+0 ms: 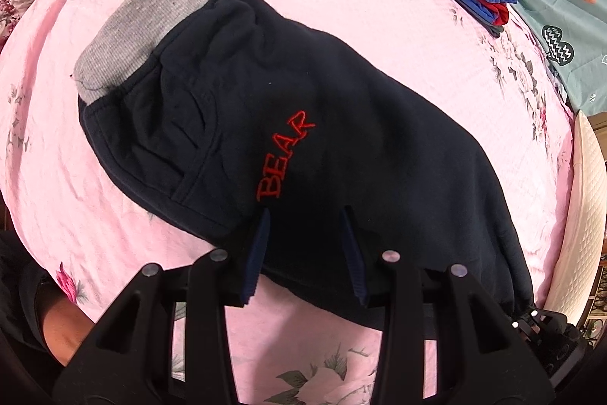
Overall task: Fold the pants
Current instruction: 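Press the folded pants flat with the left tool while the right tool holds the hem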
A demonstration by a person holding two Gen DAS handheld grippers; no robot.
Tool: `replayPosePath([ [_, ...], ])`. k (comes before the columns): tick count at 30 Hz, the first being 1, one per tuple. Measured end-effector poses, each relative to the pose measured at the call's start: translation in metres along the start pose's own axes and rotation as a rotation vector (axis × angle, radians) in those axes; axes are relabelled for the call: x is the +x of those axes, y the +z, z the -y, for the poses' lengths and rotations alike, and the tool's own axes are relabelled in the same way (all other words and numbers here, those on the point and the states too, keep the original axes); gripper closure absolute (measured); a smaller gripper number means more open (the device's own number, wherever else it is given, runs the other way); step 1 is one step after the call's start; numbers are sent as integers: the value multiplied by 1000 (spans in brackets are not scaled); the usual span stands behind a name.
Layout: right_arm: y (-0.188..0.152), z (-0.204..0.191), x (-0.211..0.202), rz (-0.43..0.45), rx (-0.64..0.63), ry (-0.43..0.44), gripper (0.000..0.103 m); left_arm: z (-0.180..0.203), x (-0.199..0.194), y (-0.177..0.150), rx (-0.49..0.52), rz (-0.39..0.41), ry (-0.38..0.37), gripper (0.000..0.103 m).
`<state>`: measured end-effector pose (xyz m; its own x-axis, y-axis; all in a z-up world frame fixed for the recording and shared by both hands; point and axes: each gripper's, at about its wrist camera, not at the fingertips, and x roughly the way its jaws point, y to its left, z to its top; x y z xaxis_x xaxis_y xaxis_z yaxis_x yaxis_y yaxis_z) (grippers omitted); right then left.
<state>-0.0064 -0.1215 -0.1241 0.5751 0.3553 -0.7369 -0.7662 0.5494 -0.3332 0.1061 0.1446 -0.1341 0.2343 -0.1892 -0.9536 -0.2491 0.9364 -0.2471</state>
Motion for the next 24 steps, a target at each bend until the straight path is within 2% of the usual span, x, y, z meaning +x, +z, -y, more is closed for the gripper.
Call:
replayPosePath([
  [1, -1, -1, -2, 6, -8, -10, 76, 0, 0, 0, 0, 0, -1, 64],
  [6, -2, -6, 9, -3, -25, -31, 75, -1, 2, 1, -11, 2, -4, 64],
  [8, -1, -3, 11, -6, -7, -26, 82, 0, 3, 0, -12, 0, -1, 64],
  [9, -1, -1, 12, -8, 0, -20, 90, 0, 3, 1, -11, 0, 0, 64],
  [12, -1, 13, 12, -13, 72, 14, 93, -1, 3, 2, -15, -5, -4, 63],
  [14, 0, 16, 13, -14, 80, 8, 102, -2, 3, 4, -19, -4, -4, 63],
  [17, 0, 10, 16, -22, 51, 11, 102, -2, 4, 5, -24, -5, -3, 63],
  [24, 10, -5, -10, 31, 51, 120, 103, -4, -7, 5, -1, 4, 31, 63],
])
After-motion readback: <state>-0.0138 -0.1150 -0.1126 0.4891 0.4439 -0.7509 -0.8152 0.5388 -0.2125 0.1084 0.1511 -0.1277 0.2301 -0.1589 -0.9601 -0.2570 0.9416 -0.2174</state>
